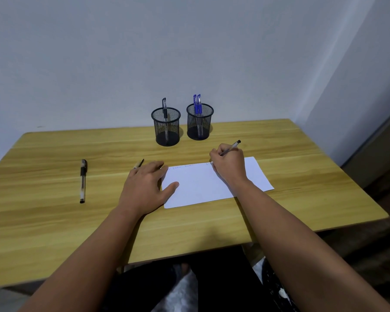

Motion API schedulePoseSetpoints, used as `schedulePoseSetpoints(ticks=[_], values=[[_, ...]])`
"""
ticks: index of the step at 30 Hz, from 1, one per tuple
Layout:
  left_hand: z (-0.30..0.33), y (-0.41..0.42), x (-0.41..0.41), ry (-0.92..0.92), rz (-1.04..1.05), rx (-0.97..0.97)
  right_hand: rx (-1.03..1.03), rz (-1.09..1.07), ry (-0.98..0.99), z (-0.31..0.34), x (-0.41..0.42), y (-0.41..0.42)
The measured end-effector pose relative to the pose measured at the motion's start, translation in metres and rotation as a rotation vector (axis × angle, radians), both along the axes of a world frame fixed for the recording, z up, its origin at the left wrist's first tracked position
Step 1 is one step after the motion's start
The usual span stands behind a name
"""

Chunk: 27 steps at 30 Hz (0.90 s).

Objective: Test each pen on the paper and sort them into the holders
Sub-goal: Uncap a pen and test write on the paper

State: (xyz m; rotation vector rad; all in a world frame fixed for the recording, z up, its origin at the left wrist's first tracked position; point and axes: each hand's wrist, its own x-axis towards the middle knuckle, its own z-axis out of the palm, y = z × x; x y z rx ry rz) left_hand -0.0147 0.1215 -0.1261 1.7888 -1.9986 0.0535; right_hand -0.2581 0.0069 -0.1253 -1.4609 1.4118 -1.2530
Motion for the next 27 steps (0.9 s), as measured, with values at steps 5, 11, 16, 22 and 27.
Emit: schedulePoseSetpoints(ticks=[5,11,16,22,27], values=[[-0.0014,-0.0009,0.0006,0.007,-0.001,0.0,-0.012,-0.016,0.005,0.0007,-0.0002,0.0013],[-0.0012,-0.0003,0.0007,0.004,0.001,-0.002,-0.022,-0.027,-0.019,0.0001,-0.0015,0.0011],[-0.0013,-0.001,0.0009,0.0,0.002,0.001,0.005,-0.016,-0.014,0.0017,-0.0007,0.0023],[-0.0013,-0.0008,-0.0001,0.005,-0.003,-0.019,-0.017,-0.053,0.012,0.0061,-0.0006,0.0056],[-0.0005,-0.0007,-0.0007,-0.005,-0.005,-0.021,-0.008,-0.044,0.016,0.0095,0.0004,0.0084]])
